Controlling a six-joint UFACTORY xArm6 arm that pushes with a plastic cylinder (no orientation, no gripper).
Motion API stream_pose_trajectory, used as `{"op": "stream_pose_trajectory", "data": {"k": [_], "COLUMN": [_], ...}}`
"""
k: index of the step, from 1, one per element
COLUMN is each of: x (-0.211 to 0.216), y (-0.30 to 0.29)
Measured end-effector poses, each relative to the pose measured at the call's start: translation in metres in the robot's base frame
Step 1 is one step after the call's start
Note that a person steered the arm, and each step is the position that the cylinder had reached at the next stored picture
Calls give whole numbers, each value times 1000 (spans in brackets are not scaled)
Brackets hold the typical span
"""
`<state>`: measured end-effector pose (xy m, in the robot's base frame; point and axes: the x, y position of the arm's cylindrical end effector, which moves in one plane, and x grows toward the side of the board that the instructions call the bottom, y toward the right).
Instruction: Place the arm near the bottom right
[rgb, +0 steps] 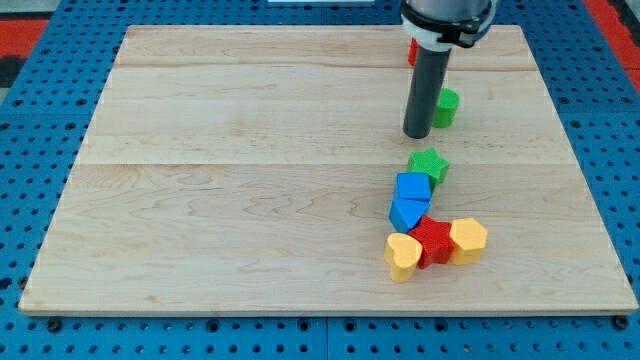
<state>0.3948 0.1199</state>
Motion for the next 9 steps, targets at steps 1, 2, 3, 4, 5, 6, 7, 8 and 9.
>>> {"op": "stream_pose_trajectory", "data": {"k": [1,2,3,4,5,6,7,8,9], "x": [-33,-78,-71,-53,-107,-104,-89,-24,82], "y": [38,28,57,69,81,38,109,179,184]}}
